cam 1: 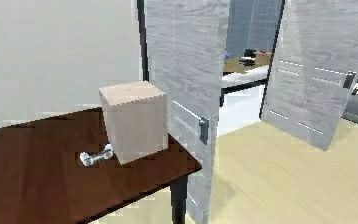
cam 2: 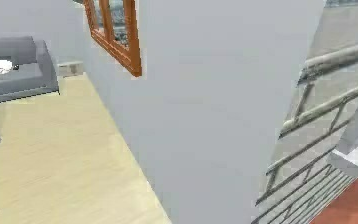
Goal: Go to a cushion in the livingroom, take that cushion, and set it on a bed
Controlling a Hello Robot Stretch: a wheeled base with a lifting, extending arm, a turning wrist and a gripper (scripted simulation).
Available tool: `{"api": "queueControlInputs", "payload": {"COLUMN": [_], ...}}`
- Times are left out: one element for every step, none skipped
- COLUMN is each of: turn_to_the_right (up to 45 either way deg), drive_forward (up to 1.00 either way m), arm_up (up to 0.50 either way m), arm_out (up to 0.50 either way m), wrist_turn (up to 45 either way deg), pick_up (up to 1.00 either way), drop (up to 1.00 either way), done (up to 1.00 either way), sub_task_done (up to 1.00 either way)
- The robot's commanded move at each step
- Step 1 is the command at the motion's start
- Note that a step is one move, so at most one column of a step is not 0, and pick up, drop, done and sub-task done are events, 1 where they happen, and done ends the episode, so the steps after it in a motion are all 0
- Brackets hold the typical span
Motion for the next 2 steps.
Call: {"api": "queueControlInputs", "payload": {"turn_to_the_right": [45.0,12.0], "drive_forward": [0.0,0.0], "arm_up": [0.0,0.0], "arm_out": [0.0,0.0], "wrist_turn": [0.0,0.0], "pick_up": [0.0,0.0], "drop": [0.0,0.0], "done": [0.0,0.0], "sub_task_done": [0.0,0.0]}}
